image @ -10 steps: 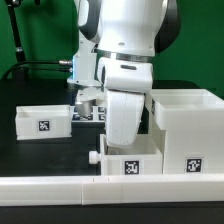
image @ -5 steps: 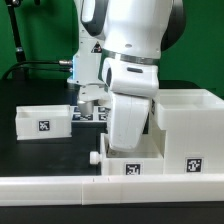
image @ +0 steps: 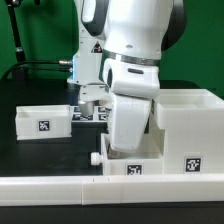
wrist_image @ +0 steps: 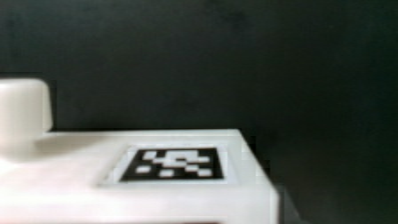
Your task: Assemble drawer
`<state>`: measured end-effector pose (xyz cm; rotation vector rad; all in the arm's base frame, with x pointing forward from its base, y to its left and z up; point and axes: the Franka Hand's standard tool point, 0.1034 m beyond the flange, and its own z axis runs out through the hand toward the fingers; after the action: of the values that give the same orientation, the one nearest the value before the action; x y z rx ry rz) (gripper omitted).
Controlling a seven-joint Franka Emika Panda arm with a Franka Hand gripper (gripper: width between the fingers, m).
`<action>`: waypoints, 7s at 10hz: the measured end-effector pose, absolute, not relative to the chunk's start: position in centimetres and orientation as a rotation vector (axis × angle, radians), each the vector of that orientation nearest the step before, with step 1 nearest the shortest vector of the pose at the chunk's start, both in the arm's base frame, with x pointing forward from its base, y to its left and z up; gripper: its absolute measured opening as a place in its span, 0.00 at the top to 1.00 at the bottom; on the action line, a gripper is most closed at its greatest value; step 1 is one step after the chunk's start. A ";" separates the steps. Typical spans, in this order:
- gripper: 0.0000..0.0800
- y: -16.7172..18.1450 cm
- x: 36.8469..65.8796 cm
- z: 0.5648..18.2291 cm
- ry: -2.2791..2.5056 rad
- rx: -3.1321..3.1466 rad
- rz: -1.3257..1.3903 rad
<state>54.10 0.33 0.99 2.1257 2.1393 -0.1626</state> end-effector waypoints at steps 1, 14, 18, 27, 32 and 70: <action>0.94 0.3 54.1 1.0 2.139 2.127 -0.165; 0.67 0.3 54.4 1.5 2.098 2.170 -0.169; 0.21 -0.4 54.9 4.8 2.084 2.186 -0.245; 0.19 -6.2 54.5 5.0 2.169 2.137 -0.276; 0.19 -7.1 53.5 3.4 2.288 2.255 -0.104; 0.19 -3.4 49.2 5.1 2.102 2.583 -0.014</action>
Offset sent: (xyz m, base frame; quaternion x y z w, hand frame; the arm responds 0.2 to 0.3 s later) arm 0.0000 0.0000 0.0000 0.0000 0.0000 0.0000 1.0000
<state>49.17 -3.37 5.13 2.5830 2.1017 -0.0139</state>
